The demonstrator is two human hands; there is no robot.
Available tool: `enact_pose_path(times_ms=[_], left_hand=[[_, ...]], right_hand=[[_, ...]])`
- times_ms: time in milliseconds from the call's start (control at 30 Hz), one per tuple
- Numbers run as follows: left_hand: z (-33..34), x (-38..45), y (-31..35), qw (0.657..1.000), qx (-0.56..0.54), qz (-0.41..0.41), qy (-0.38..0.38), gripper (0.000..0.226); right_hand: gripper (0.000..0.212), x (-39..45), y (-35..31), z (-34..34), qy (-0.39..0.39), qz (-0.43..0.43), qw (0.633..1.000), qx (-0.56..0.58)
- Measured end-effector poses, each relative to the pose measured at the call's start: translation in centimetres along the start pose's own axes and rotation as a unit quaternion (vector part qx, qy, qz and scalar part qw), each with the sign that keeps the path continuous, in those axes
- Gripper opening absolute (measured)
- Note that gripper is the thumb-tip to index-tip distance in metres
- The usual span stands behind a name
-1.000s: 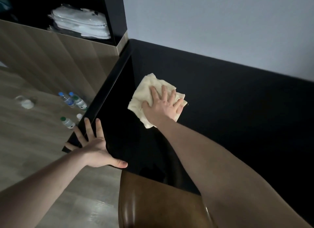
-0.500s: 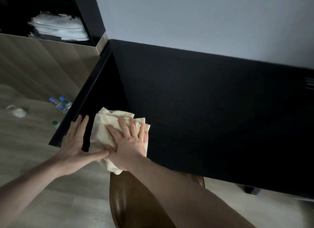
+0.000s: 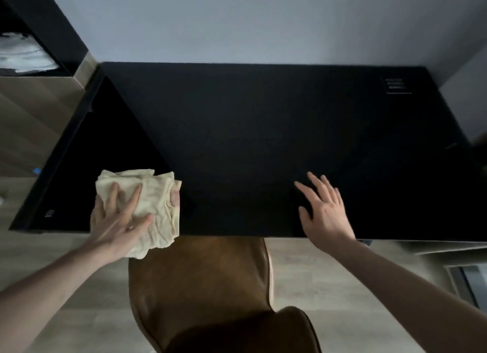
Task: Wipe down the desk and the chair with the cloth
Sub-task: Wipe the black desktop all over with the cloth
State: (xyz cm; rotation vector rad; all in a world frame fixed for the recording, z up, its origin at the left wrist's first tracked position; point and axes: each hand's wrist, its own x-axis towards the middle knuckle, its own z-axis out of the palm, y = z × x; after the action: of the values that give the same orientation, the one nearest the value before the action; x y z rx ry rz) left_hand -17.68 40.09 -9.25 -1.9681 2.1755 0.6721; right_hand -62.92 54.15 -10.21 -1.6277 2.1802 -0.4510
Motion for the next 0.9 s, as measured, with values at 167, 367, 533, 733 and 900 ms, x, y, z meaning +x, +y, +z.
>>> enact_pose_path(times_ms=[167,367,533,733,900], left_hand=[[2.8,-0.5,7.1,0.999,0.035,0.011,-0.017,0.102],[6.3,-1.3,18.2,0.992,0.089,0.082,-0.04,0.096],[9.1,-1.5,27.8,0.982,0.123,0.132,-0.05,0.087],[12.7,-2.3,41.7,0.95,0.163,0.256,-0.078,0.075],[16.1,-2.6,52.4,0.924,0.179,0.329,-0.079,0.074]], right_hand=[[0.066,-3.8,10.6,-3.5,0.002,0.065,0.997,-0.049],[0.071,-5.0,19.3,-7.9,0.011,0.085,0.994,-0.072],[0.072,-5.2,27.2,-12.0,0.025,0.099,0.987,-0.121],[0.071,-5.0,33.4,-14.6,0.073,0.175,0.979,-0.081],[0.067,-5.5,35.6,-15.3,0.138,0.244,0.96,0.021]])
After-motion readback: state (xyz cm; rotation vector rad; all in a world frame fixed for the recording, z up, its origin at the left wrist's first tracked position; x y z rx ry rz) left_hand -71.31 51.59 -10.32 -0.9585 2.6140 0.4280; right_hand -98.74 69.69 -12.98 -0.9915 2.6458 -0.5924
